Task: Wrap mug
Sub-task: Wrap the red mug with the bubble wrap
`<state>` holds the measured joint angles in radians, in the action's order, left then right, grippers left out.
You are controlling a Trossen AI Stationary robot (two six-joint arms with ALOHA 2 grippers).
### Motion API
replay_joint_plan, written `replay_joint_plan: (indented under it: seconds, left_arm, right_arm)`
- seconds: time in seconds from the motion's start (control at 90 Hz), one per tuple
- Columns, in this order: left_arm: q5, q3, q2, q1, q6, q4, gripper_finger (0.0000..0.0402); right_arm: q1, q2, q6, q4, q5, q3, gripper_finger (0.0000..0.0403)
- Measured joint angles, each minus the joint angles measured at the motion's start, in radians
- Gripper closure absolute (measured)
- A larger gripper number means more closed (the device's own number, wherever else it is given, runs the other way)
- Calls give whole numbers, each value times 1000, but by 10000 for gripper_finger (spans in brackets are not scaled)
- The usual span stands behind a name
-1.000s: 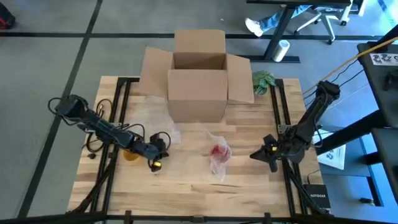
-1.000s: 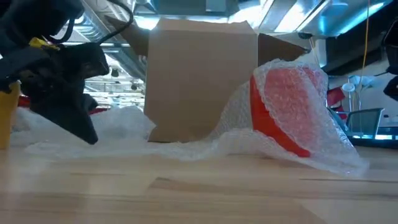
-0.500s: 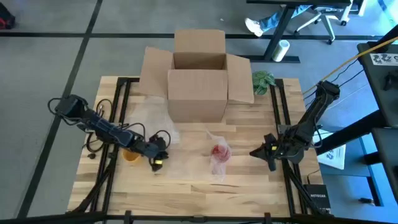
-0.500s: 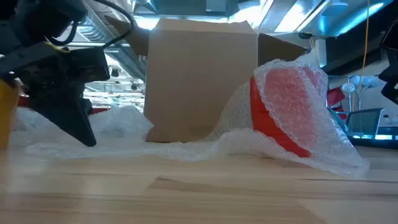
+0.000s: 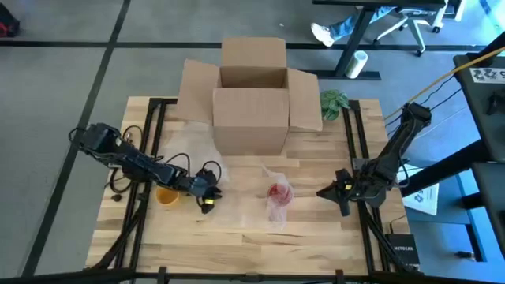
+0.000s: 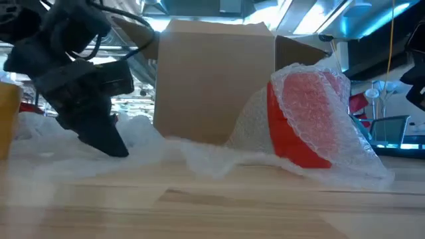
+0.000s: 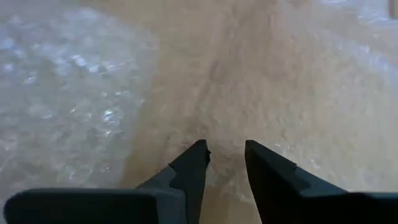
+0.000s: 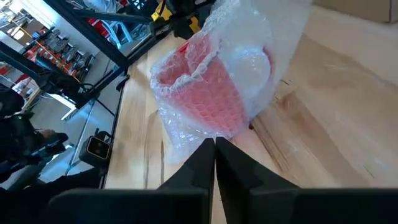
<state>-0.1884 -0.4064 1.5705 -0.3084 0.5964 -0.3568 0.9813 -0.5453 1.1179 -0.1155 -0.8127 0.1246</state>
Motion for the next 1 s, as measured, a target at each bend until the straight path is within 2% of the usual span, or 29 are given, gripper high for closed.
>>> replay_joint_plan:
  seconds: [0.144,0.233,0.489,0.622,0.889,1.0]
  left_arm:
    - [32,-33,13,-4,-103,-31,382]
    - [39,-54,14,-4,-191,-85,396]
    - [36,-138,10,36,-379,-278,401]
    - [73,-183,9,49,-430,-273,401]
    - [75,-329,8,84,-632,-276,402]
    - [108,-389,7,114,-678,-244,402]
  right_arm:
    - [0,0,0,1,-4,0,403]
    - [0,0,1,2,-15,0,403]
    - [0,0,0,18,-33,0,403]
    - [0,0,0,18,-34,0,403]
    - [0,0,-5,20,-64,0,403]
    - [0,0,-60,85,-99,-1,403]
